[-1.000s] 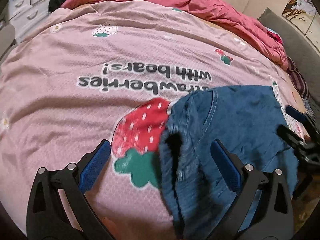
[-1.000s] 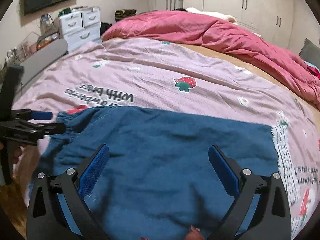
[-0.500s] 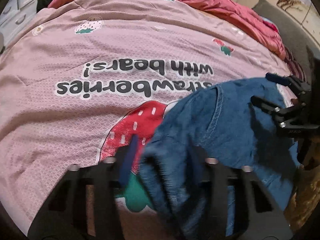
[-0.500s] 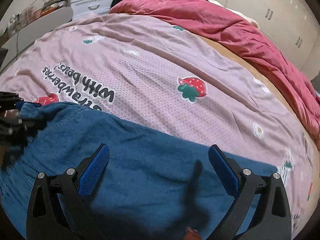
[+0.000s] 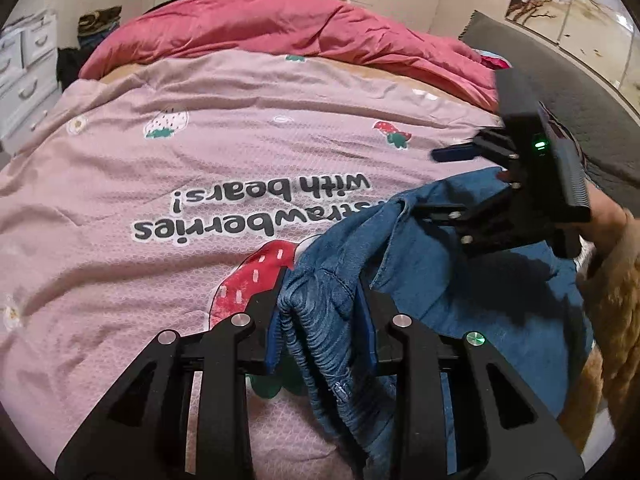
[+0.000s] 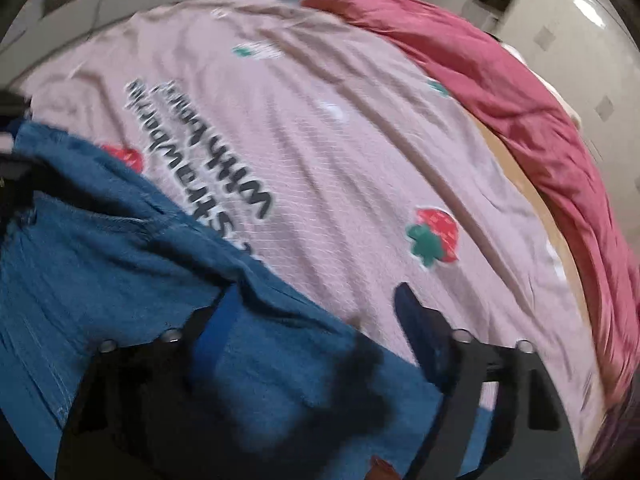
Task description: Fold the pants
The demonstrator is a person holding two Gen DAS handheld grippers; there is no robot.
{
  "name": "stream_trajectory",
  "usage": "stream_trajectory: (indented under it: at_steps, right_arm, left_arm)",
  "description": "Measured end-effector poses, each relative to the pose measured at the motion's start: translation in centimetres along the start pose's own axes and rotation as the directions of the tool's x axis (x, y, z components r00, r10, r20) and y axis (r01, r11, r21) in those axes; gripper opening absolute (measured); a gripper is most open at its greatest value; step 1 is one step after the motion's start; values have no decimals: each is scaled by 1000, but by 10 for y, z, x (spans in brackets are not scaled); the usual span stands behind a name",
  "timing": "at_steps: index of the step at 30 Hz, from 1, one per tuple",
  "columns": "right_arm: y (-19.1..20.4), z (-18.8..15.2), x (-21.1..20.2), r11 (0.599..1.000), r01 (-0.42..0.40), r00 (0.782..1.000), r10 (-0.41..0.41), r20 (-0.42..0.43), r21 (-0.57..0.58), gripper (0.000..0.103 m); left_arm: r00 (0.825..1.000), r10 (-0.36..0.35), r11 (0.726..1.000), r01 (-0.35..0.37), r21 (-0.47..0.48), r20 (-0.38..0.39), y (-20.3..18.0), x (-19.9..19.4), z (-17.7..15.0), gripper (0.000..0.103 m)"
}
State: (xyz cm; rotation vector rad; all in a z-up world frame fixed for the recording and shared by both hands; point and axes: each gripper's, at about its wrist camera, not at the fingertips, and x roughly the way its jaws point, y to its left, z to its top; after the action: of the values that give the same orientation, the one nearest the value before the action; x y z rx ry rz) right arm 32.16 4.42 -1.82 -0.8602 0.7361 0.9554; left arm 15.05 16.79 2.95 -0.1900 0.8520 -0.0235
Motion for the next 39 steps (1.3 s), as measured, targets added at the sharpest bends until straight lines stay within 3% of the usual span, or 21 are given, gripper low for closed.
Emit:
stream_trajectory:
  at_steps: [2, 4, 6, 9, 20, 27, 32, 39]
  right_arm:
    - [9, 2, 9, 998, -4, 1000, 3, -20, -56, 69]
    - [13, 1, 15, 997, -43, 999, 41, -28, -61, 51]
    - [13, -2, 13, 994, -109, 994, 109, -16, -30, 21]
    - [16, -8, 1, 997, -80, 997, 80, 23, -1, 8]
    - [18, -65, -98, 961, -116, 972, 58, 228, 250, 7]
    - [48, -106, -150, 941, -128, 957, 35, 287, 313, 7]
    - [71, -130, -173, 930, -153, 949, 44, 312, 335, 7]
    - [115, -165, -197, 926, -198, 938, 83, 337, 320, 7]
  left_arm:
    - [1000, 4, 1000, -5, 23, 13, -3, -3, -1, 23]
    - [1000, 19, 999, -19, 33, 10, -4, 0, -1, 23]
    - [999, 54, 998, -53, 39, -5, -2, 8, -2, 23]
    - [997, 79, 997, -78, 28, -16, 1, 13, -2, 23]
    - [993, 91, 989, -99, 108, 78, -17, -10, -8, 23]
    - [981, 81, 982, -109, 156, 179, -48, -48, -28, 23]
    - [968, 102, 957, -159, 243, 231, -72, -72, -52, 27]
    - [980, 43, 986, -73, 152, 196, -74, -91, -105, 27]
